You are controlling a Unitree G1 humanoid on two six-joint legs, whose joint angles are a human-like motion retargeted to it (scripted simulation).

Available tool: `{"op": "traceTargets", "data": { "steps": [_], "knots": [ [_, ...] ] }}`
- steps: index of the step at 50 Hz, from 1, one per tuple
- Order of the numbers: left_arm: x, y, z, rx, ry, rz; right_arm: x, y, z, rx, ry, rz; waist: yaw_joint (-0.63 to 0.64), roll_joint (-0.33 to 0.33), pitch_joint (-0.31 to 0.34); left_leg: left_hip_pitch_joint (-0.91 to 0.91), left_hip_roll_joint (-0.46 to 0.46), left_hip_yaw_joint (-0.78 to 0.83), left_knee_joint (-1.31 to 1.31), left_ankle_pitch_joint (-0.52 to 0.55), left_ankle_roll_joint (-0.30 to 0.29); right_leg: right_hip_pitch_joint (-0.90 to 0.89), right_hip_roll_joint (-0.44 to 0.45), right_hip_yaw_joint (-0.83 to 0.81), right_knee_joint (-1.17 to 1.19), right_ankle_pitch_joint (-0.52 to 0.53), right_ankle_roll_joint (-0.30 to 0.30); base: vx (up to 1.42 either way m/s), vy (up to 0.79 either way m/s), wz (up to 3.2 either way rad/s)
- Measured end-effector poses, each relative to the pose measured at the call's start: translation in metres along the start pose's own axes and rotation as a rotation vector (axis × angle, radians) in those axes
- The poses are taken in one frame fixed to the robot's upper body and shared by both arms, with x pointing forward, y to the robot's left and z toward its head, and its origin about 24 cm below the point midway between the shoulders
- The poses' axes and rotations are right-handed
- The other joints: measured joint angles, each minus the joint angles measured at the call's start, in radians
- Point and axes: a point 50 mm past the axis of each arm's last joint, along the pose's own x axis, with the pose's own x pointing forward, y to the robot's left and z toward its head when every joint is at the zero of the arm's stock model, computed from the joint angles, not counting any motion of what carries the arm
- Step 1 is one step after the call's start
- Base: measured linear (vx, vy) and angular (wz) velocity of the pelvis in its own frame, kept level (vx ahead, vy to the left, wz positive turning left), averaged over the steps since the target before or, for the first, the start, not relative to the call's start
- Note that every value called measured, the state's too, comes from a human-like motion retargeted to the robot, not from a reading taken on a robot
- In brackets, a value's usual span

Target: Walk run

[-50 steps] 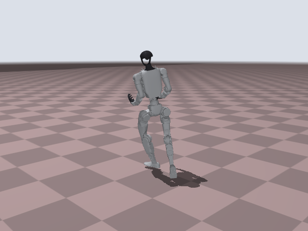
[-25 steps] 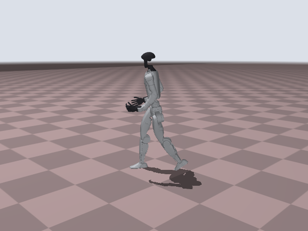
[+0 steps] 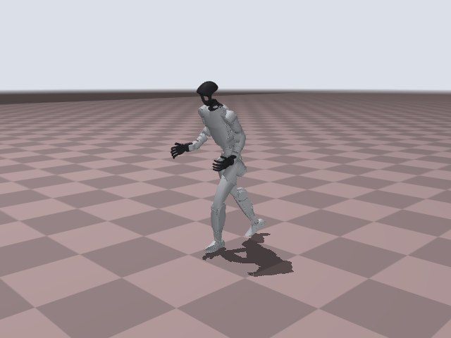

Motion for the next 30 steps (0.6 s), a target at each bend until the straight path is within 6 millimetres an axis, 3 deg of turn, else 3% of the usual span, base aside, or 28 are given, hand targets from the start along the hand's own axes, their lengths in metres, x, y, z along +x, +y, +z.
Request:
{"op": "traceTargets", "data": {
  "steps": [3,5,6,8,10,13,15,18,19,20,21,22,23,25,27,28,30],
  "knots": [
    [0.026,-0.009,0.008,0.008,-0.085,-0.032,-0.054,-0.012,-0.057,-0.003,0.338,-0.020,-0.079,0.012,-0.029,0.080,-0.044,-0.067,0.050,-0.168,0.023,-0.054,-0.017,-0.028,0.213,0.383,-0.057,1.75,0.12,1.32],
    [0.049,-0.017,0.018,-0.014,-0.150,-0.073,-0.111,-0.020,-0.090,-0.020,0.610,-0.020,-0.228,0.022,0.001,0.185,-0.161,-0.146,0.103,-0.258,0.039,-0.174,-0.062,-0.082,0.721,0.420,-0.167,2.07,0.04,3.18],
    [0.067,-0.026,0.028,-0.054,-0.214,-0.116,-0.136,-0.027,-0.098,-0.019,0.704,-0.024,-0.278,0.071,0.005,0.229,-0.170,-0.214,0.068,-0.261,0.038,-0.230,0.044,-0.030,0.755,0.420,-0.133,1.75,-0.08,2.81],
    [0.098,-0.044,0.050,-0.138,-0.336,-0.216,-0.185,-0.041,-0.104,-0.006,0.873,-0.037,-0.344,0.168,0.018,0.301,-0.149,-0.330,0.045,-0.284,0.025,-0.368,0.203,0.003,0.849,0.364,-0.093,1.70,-0.24,1.68],
    [0.117,-0.063,0.070,-0.201,-0.430,-0.322,-0.232,-0.054,-0.099,0.012,1.009,-0.068,-0.366,0.213,0.025,0.403,-0.143,-0.368,0.012,-0.296,0.017,-0.528,0.270,0.013,0.942,0.202,-0.089,1.84,-0.44,0.93],
    [0.120,-0.077,0.087,-0.248,-0.502,-0.421,-0.284,-0.077,-0.077,0.039,1.104,-0.181,-0.424,0.198,0.010,0.640,-0.265,-0.382,-0.246,-0.094,-0.008,-0.743,0.002,-0.098,0.977,-0.034,-0.148,1.93,-0.37,1.34],
    [0.109,-0.071,0.084,-0.213,-0.483,-0.422,-0.300,-0.089,-0.064,0.038,1.097,-0.258,-0.507,0.227,0.001,0.796,-0.284,-0.416,-0.420,0.165,-0.067,-0.836,-0.089,-0.134,0.846,-0.088,-0.103,2.27,-0.50,1.64],
    [0.081,-0.051,0.059,-0.126,-0.314,-0.365,-0.296,-0.105,-0.051,-0.007,1.015,-0.349,-0.616,0.295,0.008,0.956,-0.231,-0.431,-0.537,0.757,-0.185,-0.892,-0.042,-0.077,0.490,-0.113,0.016,2.04,-0.47,1.01],
    [0.069,-0.044,0.048,-0.095,-0.232,-0.346,-0.289,-0.106,-0.049,-0.031,0.980,-0.359,-0.628,0.307,0.024,0.982,-0.188,-0.374,-0.458,0.820,-0.234,-0.875,0.004,-0.030,0.387,-0.139,0.058,2.53,-0.78,-0.09],
    [0.056,-0.036,0.037,-0.064,-0.143,-0.326,-0.279,-0.107,-0.048,-0.057,0.941,-0.361,-0.631,0.316,0.047,0.997,-0.134,-0.292,-0.329,0.820,-0.282,-0.847,0.055,0.016,0.296,-0.176,0.098,2.41,-0.73,-0.57],
    [0.045,-0.030,0.027,-0.034,-0.059,-0.322,-0.262,-0.103,-0.051,-0.081,0.884,-0.352,-0.632,0.319,0.058,1.006,-0.122,-0.290,-0.235,0.820,-0.275,-0.818,0.049,-0.008,0.251,-0.208,0.117,2.09,-0.54,-0.66],
    [0.032,-0.023,0.017,-0.007,0.023,-0.319,-0.242,-0.099,-0.053,-0.106,0.822,-0.345,-0.630,0.319,0.067,1.014,-0.127,-0.305,-0.152,0.820,-0.273,-0.790,0.038,-0.041,0.223,-0.225,0.098,1.75,-0.34,-0.53],
    [0.020,-0.016,0.008,0.018,0.099,-0.318,-0.220,-0.092,-0.055,-0.130,0.750,-0.341,-0.626,0.313,0.070,1.018,-0.166,-0.350,-0.093,0.820,-0.281,-0.763,0.017,-0.092,0.232,-0.211,0.003,1.96,-0.44,-0.48],
    [-0.007,0.001,-0.006,0.077,0.238,-0.300,-0.170,-0.074,-0.055,-0.157,0.577,-0.333,-0.604,0.308,0.064,0.989,-0.190,-0.348,0.040,0.820,-0.313,-0.727,0.002,-0.204,0.333,-0.165,-0.254,2.21,-0.58,-0.55],
    [-0.061,0.031,-0.020,0.162,0.444,-0.217,-0.129,-0.051,-0.048,-0.145,0.413,-0.294,-0.577,0.280,0.022,0.918,-0.220,-0.296,0.164,0.802,-0.224,-0.672,0.083,0.082,0.495,-0.344,-0.225,2.41,-0.76,-0.58],
    [-0.093,0.041,-0.029,0.194,0.576,-0.181,-0.104,-0.041,-0.043,-0.106,0.316,-0.287,-0.543,0.272,-0.002,0.824,-0.254,-0.334,0.275,0.746,-0.187,-0.645,0.036,0.040,0.532,-0.388,-0.233,2.33,-0.62,-0.62],
    [-0.148,0.052,-0.042,0.198,0.812,-0.091,-0.048,-0.027,-0.024,0.053,0.108,-0.209,-0.446,0.246,-0.042,0.612,-0.290,-0.357,0.459,0.550,-0.156,-0.555,0.045,0.079,0.528,-0.468,-0.242,2.23,-0.46,-1.41]
  ]
}}
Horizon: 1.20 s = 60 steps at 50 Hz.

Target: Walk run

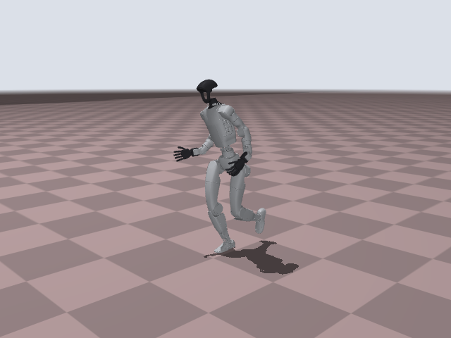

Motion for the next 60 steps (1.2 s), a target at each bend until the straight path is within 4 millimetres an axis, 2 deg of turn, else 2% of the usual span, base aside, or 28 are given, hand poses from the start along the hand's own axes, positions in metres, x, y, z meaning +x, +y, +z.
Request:
{"op": "traceTargets", "data": {
  "steps": [3,5,8,10,12,13,15,17,20,22,25,27,28,30,32,33,37,38,40,43,45,48,49,52,55,57,58,60],
  "knots": [
    [-0.061,0.002,-0.043,-0.208,0.175,0.131,0.032,0.065,0.040,0.191,-0.196,0.310,0.129,-0.033,-0.029,-0.247,0.154,0.138,0.032,-0.276,0.082,0.208,0.098,0.114,-0.155,0.046,-0.040,2.27,-0.25,-2.34],
    [-0.083,0.007,-0.045,-0.253,0.143,0.241,0.046,0.081,0.067,0.140,-0.309,0.469,0.263,-0.079,-0.042,-0.381,0.214,0.189,-0.086,-0.345,0.072,0.351,0.102,0.178,-0.302,0.246,-0.019,2.44,-0.02,-2.15],
    [-0.091,0.026,-0.028,-0.184,0.022,0.345,0.049,0.080,0.071,-0.082,-0.276,0.601,0.409,-0.171,-0.042,-0.480,0.227,0.224,-0.450,-0.360,0.041,0.522,0.010,0.143,-0.438,0.798,0.058,2.11,-0.05,-1.08],
    [-0.075,0.030,-0.012,-0.136,-0.061,0.329,0.047,0.062,0.063,-0.185,-0.217,0.554,0.429,-0.229,0.018,-0.428,0.138,0.180,-0.707,-0.413,0.013,0.551,-0.091,0.045,-0.188,0.888,0.139,2.78,0.04,0.79],
    [-0.034,0.028,0.014,-0.107,-0.182,0.257,0.038,0.048,0.046,-0.183,-0.134,0.437,0.407,-0.251,0.074,-0.374,0.085,0.162,-0.850,-0.468,-0.075,0.557,-0.131,-0.008,0.089,0.888,0.156,2.04,-0.23,1.60],
    [-0.010,0.024,0.030,-0.092,-0.248,0.214,0.030,0.044,0.033,-0.162,-0.075,0.382,0.374,-0.244,0.096,-0.333,0.073,0.155,-0.892,-0.485,-0.107,0.564,-0.044,0.053,0.169,0.888,0.168,2.08,-0.32,1.93],
    [0.033,0.013,0.069,-0.054,-0.389,0.135,0.010,0.039,0.005,-0.102,0.062,0.324,0.316,-0.213,0.139,-0.267,0.074,0.135,-0.874,-0.362,-0.018,0.558,0.124,0.088,0.315,0.888,0.217,2.40,-0.38,1.75],
    [0.066,-0.003,0.108,-0.015,-0.526,0.065,-0.029,0.027,-0.031,-0.055,0.260,0.315,0.244,-0.175,0.121,-0.258,0.081,0.080,-0.675,-0.457,0.161,0.475,0.174,-0.055,0.409,0.880,0.208,2.76,-0.44,1.31],
    [0.101,-0.014,0.172,-0.037,-0.785,0.012,-0.124,-0.010,-0.081,-0.013,0.688,0.242,0.172,-0.116,0.071,-0.228,0.175,-0.035,-0.439,-0.679,0.145,0.220,0.214,-0.128,0.620,0.682,0.113,2.61,-0.56,0.40],
    [0.116,-0.030,0.214,-0.146,-0.957,-0.092,-0.168,-0.041,-0.084,0.072,0.837,0.154,0.123,-0.120,0.027,-0.117,0.119,-0.031,-0.476,-0.738,0.177,0.043,0.097,-0.182,0.635,0.514,0.048,2.20,-0.52,0.98],
    [0.112,-0.053,0.249,-0.186,-1.101,-0.254,-0.213,-0.078,-0.071,0.113,0.935,0.012,-0.027,-0.116,-0.013,0.107,0.022,-0.095,-0.675,-0.571,0.154,-0.158,-0.034,-0.184,0.461,0.374,0.075,2.39,-0.74,1.68],
    [0.101,-0.050,0.254,-0.113,-1.132,-0.282,-0.219,-0.100,-0.058,0.080,0.914,-0.072,-0.123,-0.082,-0.036,0.261,0.036,-0.113,-0.842,-0.219,0.052,-0.232,-0.084,-0.162,0.224,0.363,0.143,2.16,-0.67,1.25],
    [0.096,-0.048,0.253,-0.070,-1.127,-0.283,-0.219,-0.108,-0.052,0.057,0.889,-0.103,-0.173,-0.058,-0.047,0.330,0.054,-0.103,-0.916,0.005,0.015,-0.255,-0.107,-0.160,0.095,0.360,0.166,2.48,-0.88,1.10],
    [0.089,-0.042,0.242,0.017,-1.064,-0.284,-0.217,-0.121,-0.039,0.002,0.828,-0.159,-0.244,-0.010,-0.031,0.422,0.137,-0.067,-0.888,0.270,-0.110,-0.248,-0.098,-0.133,-0.151,0.328,0.217,2.72,-1.08,0.47],
    [0.087,-0.041,0.228,0.083,-0.966,-0.288,-0.189,-0.116,-0.033,-0.066,0.701,-0.144,-0.252,0.006,0.010,0.456,0.223,0.060,-0.692,0.270,-0.169,-0.209,-0.046,-0.055,-0.317,0.268,0.279,2.19,-0.77,-0.85],
    [0.088,-0.042,0.220,0.099,-0.918,-0.292,-0.171,-0.107,-0.032,-0.097,0.631,-0.124,-0.250,0.002,0.024,0.467,0.218,0.049,-0.606,0.270,-0.143,-0.185,-0.055,-0.056,-0.362,0.248,0.297,2.20,-0.72,-1.10],
    [0.085,-0.042,0.161,0.095,-0.680,-0.272,-0.092,-0.047,-0.025,-0.140,0.337,0.010,-0.232,-0.020,0.024,0.452,0.110,0.015,-0.355,0.270,-0.097,-0.126,-0.040,-0.074,-0.195,0.343,-0.006,2.41,-0.77,-0.88],
    [0.074,-0.036,0.128,0.095,-0.557,-0.229,-0.079,-0.027,-0.022,-0.132,0.280,0.064,-0.200,-0.051,-0.017,0.442,0.047,0.072,-0.335,0.270,-0.049,-0.100,0.026,0.111,-0.094,0.224,-0.005,2.80,-1.00,-1.73],
    [0.044,-0.031,0.064,0.096,-0.287,-0.222,-0.046,0.001,-0.013,-0.057,0.146,0.075,-0.074,-0.075,-0.070,0.274,-0.029,0.050,-0.092,0.133,-0.008,-0.022,-0.005,0.078,-0.010,0.126,-0.025,2.93,-0.78,-1.72],
    [0.007,-0.020,0.034,0.006,-0.177,-0.184,-0.004,0.044,0.015,0.072,-0.057,0.216,0.079,-0.100,-0.123,0.004,0.033,0.133,-0.022,-0.127,0.054,0.178,0.050,0.170,-0.130,0.104,-0.056,2.49,-0.28,-1.78],
    [-0.013,-0.006,0.035,-0.004,-0.201,-0.085,0.010,0.054,0.036,0.058,-0.163,0.281,0.161,-0.119,-0.133,-0.144,0.109,0.178,-0.113,-0.264,0.091,0.325,0.066,0.154,-0.275,0.288,-0.056,2.54,-0.12,-1.08],
    [-0.018,0.010,0.052,-0.027,-0.329,0.053,0.021,0.053,0.056,-0.108,-0.247,0.364,0.286,-0.195,-0.113,-0.252,0.165,0.270,-0.495,-0.325,0.062,0.504,-0.006,0.067,-0.417,0.787,0.047,2.10,-0.24,-0.65],
    [-0.015,0.012,0.058,-0.044,-0.367,0.070,0.022,0.049,0.057,-0.184,-0.240,0.381,0.313,-0.215,-0.089,-0.239,0.139,0.275,-0.659,-0.343,0.059,0.547,-0.024,0.041,-0.363,0.858,0.088,2.37,-0.29,-0.22],
    [0.007,0.010,0.086,-0.058,-0.492,0.038,0.021,0.037,0.056,-0.362,-0.186,0.379,0.343,-0.264,0.006,-0.162,-0.007,0.120,-1.059,-0.410,-0.010,0.630,-0.091,-0.068,-0.072,0.888,0.145,2.29,-0.32,0.71],
    [0.031,0.000,0.128,0.022,-0.645,-0.030,0.013,0.038,0.048,-0.332,-0.141,0.341,0.325,-0.204,0.066,-0.117,0.064,0.034,-1.159,-0.442,-0.117,0.704,0.076,-0.036,0.026,0.888,0.102,2.26,-0.43,0.75],
    [0.045,-0.012,0.157,0.089,-0.753,-0.071,-0.003,0.041,0.032,-0.255,-0.063,0.343,0.304,-0.139,0.070,-0.126,0.104,-0.030,-0.985,-0.283,0.017,0.702,0.164,-0.086,0.106,0.871,0.098,2.58,-0.39,0.57],
    [0.051,-0.019,0.164,0.110,-0.787,-0.081,-0.020,0.040,0.016,-0.223,0.018,0.357,0.264,-0.150,0.048,-0.150,0.067,-0.029,-0.821,-0.351,0.148,0.673,0.134,-0.178,0.198,0.820,0.070,2.87,-0.40,1.11],
    [0.067,-0.032,0.177,0.078,-0.877,-0.084,-0.073,0.027,-0.028,-0.141,0.300,0.345,0.207,-0.171,-0.008,-0.140,0.111,-0.092,-0.610,-0.495,0.134,0.537,0.100,-0.237,0.440,0.668,0.023,3.00,-0.54,0.51]
  ]
}}
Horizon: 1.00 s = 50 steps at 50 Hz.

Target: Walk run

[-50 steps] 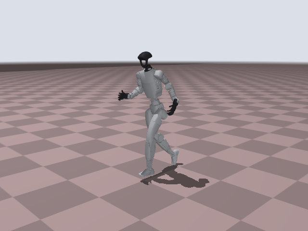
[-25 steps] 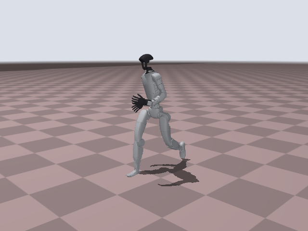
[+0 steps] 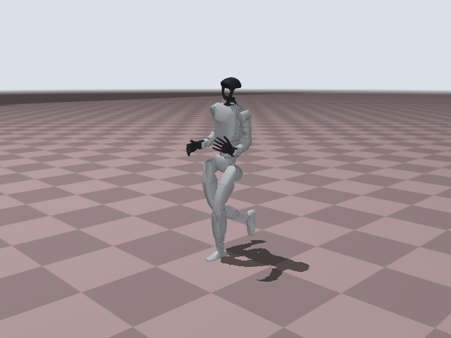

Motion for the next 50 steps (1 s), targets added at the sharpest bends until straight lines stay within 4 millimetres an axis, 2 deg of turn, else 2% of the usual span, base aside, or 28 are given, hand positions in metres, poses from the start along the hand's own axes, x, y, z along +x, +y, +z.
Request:
{"op": "traceTargets", "data": {
  "steps": [2,5,7,10,12,14,15,16,17,18,19,20,22,23,25,27,30,32,34,35,37,38,40,42,43,45,48,50],
  "knots": [
    [0.024,0.016,0.002,-0.167,-0.148,0.099,-0.030,0.017,-0.039,0.246,0.207,0.089,-0.020,-0.011,-0.075,0.035,-0.021,0.086,0.019,-0.081,0.032,-0.227,-0.037,0.123,0.093,-0.148,0.001,1.97,-0.46,-0.81],
    [0.045,-0.023,0.002,-0.405,-0.217,0.018,-0.080,-0.009,-0.058,0.564,0.307,0.004,-0.113,0.030,-0.110,0.253,-0.074,0.027,-0.174,0.019,0.022,-0.395,-0.077,0.102,-0.113,-0.244,0.027,2.20,-0.45,1.11],
    [0.050,-0.022,0.016,-0.365,-0.261,-0.026,-0.101,-0.037,-0.058,0.541,0.328,-0.092,-0.215,0.074,-0.086,0.379,-0.077,-0.017,-0.271,0.270,-0.053,-0.464,-0.116,0.093,-0.345,-0.266,0.093,1.90,-0.43,1.85],
    [0.053,-0.020,0.029,-0.270,-0.257,-0.103,-0.116,-0.076,-0.045,0.351,0.326,-0.159,-0.353,0.088,-0.061,0.549,-0.045,-0.005,-0.379,0.684,-0.189,-0.513,-0.166,0.156,-0.720,-0.269,0.160,1.94,-0.61,1.36],
    [0.052,-0.018,0.034,-0.207,-0.210,-0.175,-0.112,-0.085,-0.035,0.222,0.306,-0.174,-0.389,0.086,-0.030,0.633,0.000,0.061,-0.333,0.765,-0.258,-0.505,-0.150,0.261,-0.902,-0.349,0.190,1.67,-0.68,0.22],
    [0.049,-0.017,0.033,-0.170,-0.158,-0.219,-0.098,-0.085,-0.026,0.137,0.249,-0.194,-0.403,0.094,0.008,0.665,0.057,0.092,-0.166,0.765,-0.280,-0.500,-0.176,0.230,-0.975,-0.420,0.253,1.81,-0.75,-0.18],
    [0.048,-0.016,0.032,-0.160,-0.141,-0.223,-0.089,-0.083,-0.021,0.108,0.209,-0.206,-0.404,0.087,0.021,0.678,0.064,0.098,-0.092,0.765,-0.269,-0.496,-0.187,0.228,-0.980,-0.448,0.274,1.70,-0.65,0.07],
    [0.047,-0.016,0.030,-0.161,-0.133,-0.213,-0.079,-0.079,-0.016,0.109,0.164,-0.212,-0.418,0.046,0.024,0.706,0.038,0.098,-0.048,0.765,-0.227,-0.487,-0.233,0.232,-0.946,-0.402,0.287,1.84,-0.73,0.33],
    [0.047,-0.017,0.027,-0.164,-0.123,-0.205,-0.068,-0.073,-0.012,0.120,0.120,-0.214,-0.425,0.004,0.021,0.729,0.011,0.103,-0.010,0.764,-0.183,-0.479,-0.273,0.249,-0.904,-0.324,0.267,1.95,-0.80,0.48],
    [0.046,-0.020,0.022,-0.169,-0.109,-0.205,-0.057,-0.065,-0.009,0.148,0.077,-0.206,-0.416,-0.037,0.006,0.744,-0.015,0.120,0.018,0.762,-0.135,-0.471,-0.300,0.292,-0.849,-0.182,0.181,1.85,-0.89,-0.43],
    [0.038,-0.016,0.015,-0.146,-0.071,-0.197,-0.050,-0.049,-0.010,0.199,0.059,-0.169,-0.381,-0.033,-0.010,0.727,-0.022,0.144,0.084,0.721,-0.105,-0.477,-0.196,0.361,-0.748,-0.222,0.078,1.91,-1.08,-1.61],
    [0.025,-0.011,0.006,-0.111,-0.017,-0.187,-0.045,-0.029,-0.013,0.261,0.054,-0.117,-0.333,-0.007,-0.027,0.694,-0.019,0.171,0.170,0.662,-0.085,-0.489,-0.026,0.443,-0.624,-0.353,-0.034,2.33,-1.24,-0.91],
    [-0.018,-0.006,-0.026,-0.121,0.182,-0.178,-0.020,-0.004,-0.026,0.473,0.053,-0.120,-0.319,0.026,-0.099,0.456,0.034,0.037,0.460,0.427,-0.053,-0.540,-0.156,0.219,-0.470,-0.418,0.014,2.15,-0.95,0.37],
    [-0.031,-0.019,-0.039,-0.181,0.246,-0.134,-0.004,0.006,-0.023,0.563,0.018,-0.085,-0.276,0.020,-0.115,0.353,0.031,0.060,0.511,0.337,-0.022,-0.518,-0.099,0.251,-0.447,-0.467,-0.004,1.51,-0.56,-0.68],
    [-0.057,-0.026,-0.051,-0.306,0.322,-0.025,0.020,0.037,-0.009,0.706,-0.067,0.002,-0.213,0.007,-0.152,0.230,0.005,0.119,0.448,0.205,0.000,-0.443,-0.050,0.316,-0.477,-0.474,-0.016,1.54,-0.37,-1.59],
    [-0.076,-0.020,-0.049,-0.348,0.349,0.028,0.035,0.053,0.013,0.748,-0.173,0.099,-0.160,0.016,-0.122,0.124,0.002,0.133,0.308,0.164,-0.004,-0.353,-0.012,0.327,-0.552,-0.389,0.001,1.25,-0.14,-0.94],
    [-0.097,0.000,-0.037,-0.251,0.382,0.069,0.051,0.056,0.044,0.618,-0.288,0.283,-0.091,0.024,-0.082,0.039,-0.026,0.118,-0.030,0.163,-0.058,-0.186,0.005,0.310,-0.717,-0.219,0.050,1.19,-0.21,-0.57],
    [-0.105,0.010,-0.030,-0.192,0.391,0.100,0.057,0.054,0.061,0.471,-0.340,0.371,-0.027,0.004,-0.065,0.035,-0.061,0.139,-0.266,0.150,-0.072,-0.064,0.003,0.254,-0.819,-0.101,0.047,1.38,-0.30,-0.83],
    [-0.108,0.017,-0.026,-0.172,0.397,0.120,0.057,0.052,0.073,0.311,-0.369,0.422,0.025,-0.018,-0.047,0.049,-0.087,0.177,-0.446,0.139,-0.132,0.045,-0.007,0.204,-0.868,-0.006,0.063,1.49,-0.27,-0.55],
    [-0.109,0.020,-0.024,-0.172,0.402,0.125,0.056,0.052,0.078,0.235,-0.376,0.437,0.040,-0.024,-0.041,0.057,-0.094,0.199,-0.510,0.128,-0.180,0.092,0.001,0.201,-0.876,0.031,0.075,1.38,-0.22,-0.25],
    [-0.104,0.024,-0.022,-0.183,0.393,0.107,0.050,0.049,0.084,0.114,-0.384,0.446,0.071,-0.023,-0.043,0.063,-0.091,0.243,-0.545,0.124,-0.202,0.158,0.007,0.170,-0.855,0.111,0.131,1.45,-0.22,-0.27],
    [-0.098,0.025,-0.021,-0.185,0.379,0.088,0.047,0.047,0.086,0.067,-0.387,0.441,0.086,-0.015,-0.045,0.064,-0.082,0.242,-0.532,0.156,-0.165,0.181,0.021,0.175,-0.828,0.152,0.171,1.44,-0.25,-0.38],
    [-0.084,0.026,-0.018,-0.179,0.338,0.047,0.041,0.047,0.087,0.004,-0.383,0.423,0.112,-0.018,-0.046,0.046,-0.072,0.235,-0.428,0.360,0.057,0.187,0.013,0.191,-0.699,0.220,0.274,1.53,-0.42,-0.14],
    [-0.074,0.023,-0.021,-0.176,0.318,0.024,0.031,0.050,0.070,-0.001,-0.310,0.390,0.049,-0.076,-0.091,0.012,-0.151,0.187,-0.233,0.206,0.128,0.085,0.017,0.158,-0.424,0.220,0.283,1.81,-0.43,0.78],
    [-0.068,0.017,-0.028,-0.193,0.300,0.035,0.024,0.051,0.053,0.004,-0.242,0.379,0.040,-0.064,-0.119,-0.026,-0.152,0.117,-0.151,0.172,0.127,0.022,0.049,0.230,-0.301,0.220,0.305,1.45,0.17,0.04],
    [-0.047,0.026,-0.036,-0.263,0.224,0.076,0.017,0.059,0.017,0.076,-0.058,0.357,0.017,0.003,-0.139,-0.029,-0.019,0.189,-0.040,0.081,0.113,-0.099,0.088,0.315,-0.133,0.109,0.263,1.00,0.18,-0.79],
    [-0.014,-0.024,-0.045,-0.454,0.120,0.041,-0.007,0.056,-0.014,0.250,0.085,0.304,-0.002,0.068,-0.140,0.115,-0.047,0.150,-0.126,0.060,0.123,-0.218,0.013,0.261,-0.148,-0.058,0.119,0.89,0.06,0.47],
    [0.007,-0.035,-0.036,-0.477,0.026,0.033,-0.019,0.037,-0.022,0.333,0.101,0.229,-0.051,0.089,-0.112,0.201,-0.089,0.094,-0.230,0.127,0.101,-0.281,-0.083,0.198,-0.238,-0.151,0.060,0.99,0.07,1.61]
  ]
}}
